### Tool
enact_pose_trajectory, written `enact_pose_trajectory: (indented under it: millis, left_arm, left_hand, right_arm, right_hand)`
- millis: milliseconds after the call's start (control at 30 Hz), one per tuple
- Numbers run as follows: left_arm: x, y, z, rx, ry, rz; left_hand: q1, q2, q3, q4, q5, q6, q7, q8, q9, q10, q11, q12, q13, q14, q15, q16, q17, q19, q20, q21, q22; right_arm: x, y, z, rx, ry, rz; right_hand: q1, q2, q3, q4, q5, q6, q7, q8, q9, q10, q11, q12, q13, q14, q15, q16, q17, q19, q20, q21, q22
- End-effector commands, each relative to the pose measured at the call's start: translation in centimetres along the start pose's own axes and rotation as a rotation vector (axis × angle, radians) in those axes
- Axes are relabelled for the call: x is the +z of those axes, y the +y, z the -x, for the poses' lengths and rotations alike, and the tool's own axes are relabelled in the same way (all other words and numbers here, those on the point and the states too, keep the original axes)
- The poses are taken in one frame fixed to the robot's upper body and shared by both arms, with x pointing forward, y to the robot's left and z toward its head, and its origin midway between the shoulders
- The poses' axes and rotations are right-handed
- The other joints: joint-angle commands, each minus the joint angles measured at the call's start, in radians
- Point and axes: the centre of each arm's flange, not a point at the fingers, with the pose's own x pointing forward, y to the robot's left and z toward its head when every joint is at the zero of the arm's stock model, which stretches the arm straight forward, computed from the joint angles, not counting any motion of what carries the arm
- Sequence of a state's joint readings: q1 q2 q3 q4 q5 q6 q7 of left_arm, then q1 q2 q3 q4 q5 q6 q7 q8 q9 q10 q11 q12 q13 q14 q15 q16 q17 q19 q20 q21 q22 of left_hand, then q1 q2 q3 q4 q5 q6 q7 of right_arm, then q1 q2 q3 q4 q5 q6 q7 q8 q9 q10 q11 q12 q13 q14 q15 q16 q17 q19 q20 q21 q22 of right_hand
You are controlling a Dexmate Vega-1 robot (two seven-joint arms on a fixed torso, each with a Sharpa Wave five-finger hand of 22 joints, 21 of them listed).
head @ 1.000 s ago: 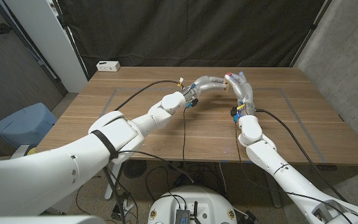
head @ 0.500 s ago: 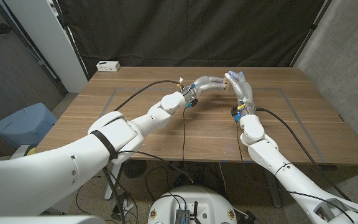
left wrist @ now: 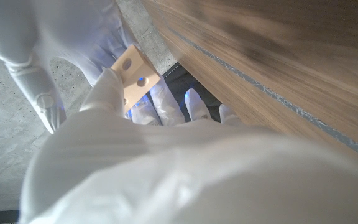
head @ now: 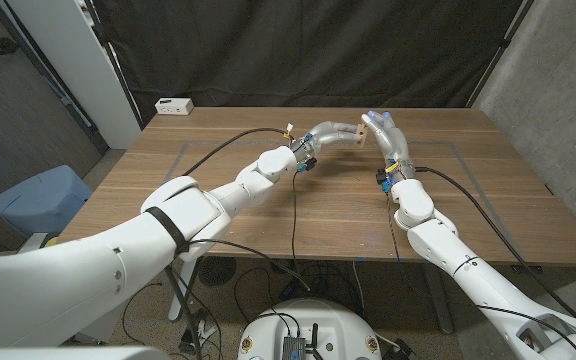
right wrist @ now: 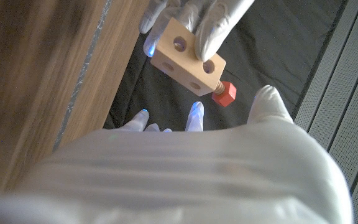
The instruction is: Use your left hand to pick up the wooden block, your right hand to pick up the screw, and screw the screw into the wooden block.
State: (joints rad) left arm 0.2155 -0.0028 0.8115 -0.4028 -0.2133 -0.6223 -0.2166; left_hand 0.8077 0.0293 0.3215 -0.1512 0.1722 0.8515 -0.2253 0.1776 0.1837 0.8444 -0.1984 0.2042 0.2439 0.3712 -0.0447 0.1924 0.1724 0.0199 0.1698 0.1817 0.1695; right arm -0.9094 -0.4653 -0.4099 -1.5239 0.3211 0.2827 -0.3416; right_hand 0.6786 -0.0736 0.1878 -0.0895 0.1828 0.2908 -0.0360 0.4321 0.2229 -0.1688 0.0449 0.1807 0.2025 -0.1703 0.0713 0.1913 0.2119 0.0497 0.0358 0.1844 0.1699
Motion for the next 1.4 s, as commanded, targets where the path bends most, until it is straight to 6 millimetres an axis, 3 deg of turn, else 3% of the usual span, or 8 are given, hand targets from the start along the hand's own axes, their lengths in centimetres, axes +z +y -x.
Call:
enact_pose_trajectory:
  millis: [33, 600, 1400]
  left_arm:
    - [-0.1, 0.8, -0.3, -0.002, 0.033, -0.007]
    - [0.2, 1.4, -0.9, -0.01, 0.06, -0.035]
    - [1.1, 1.1, -1.2, -0.057, 0.037, -0.149]
  left_hand:
    - [0.003, 0.008, 0.008, 0.002, 0.009, 0.001, 0.002, 0.01, 0.005, -0.001, -0.001, 0.007, 0.002, 0.002, -0.048, 0.003, 0.003, 0.003, 0.002, 0.009, 0.004]
    - [0.003, 0.008, 0.007, 0.002, 0.009, 0.001, 0.002, 0.011, 0.005, 0.0, -0.003, 0.007, 0.001, 0.001, -0.048, 0.003, 0.003, 0.002, -0.001, 0.009, 0.004]
    - [-0.002, 0.008, 0.005, 0.004, 0.008, 0.001, 0.002, 0.012, 0.005, -0.01, -0.009, 0.004, 0.001, -0.005, -0.049, 0.002, 0.004, -0.008, 0.0, 0.006, 0.004]
  right_arm:
    - [1.8, -1.7, -1.1, 0.078, 0.026, 0.12]
    - [5.3, -4.6, -2.2, 0.214, 0.087, 0.354]
    - [10.1, -7.8, -4.1, 0.421, 0.198, 0.628]
  right_hand:
    - [-0.01, 0.002, -0.005, 0.0, 0.0, -0.009, 0.009, -0.008, 0.001, -0.014, 0.004, 0.006, 0.002, -0.034, 0.011, 0.001, 0.001, -0.007, 0.002, 0.0, 0.003]
    - [0.006, 0.023, 0.012, -0.013, 0.011, -0.026, 0.056, -0.026, -0.003, -0.009, 0.025, 0.016, 0.002, -0.037, 0.028, 0.004, -0.004, -0.019, 0.021, 0.001, 0.002]
    - [0.064, 0.045, 0.05, -0.052, 0.044, -0.008, 0.056, -0.031, -0.007, -0.037, 0.049, 0.013, 0.003, -0.059, 0.047, 0.002, -0.007, -0.051, 0.042, -0.003, 0.001]
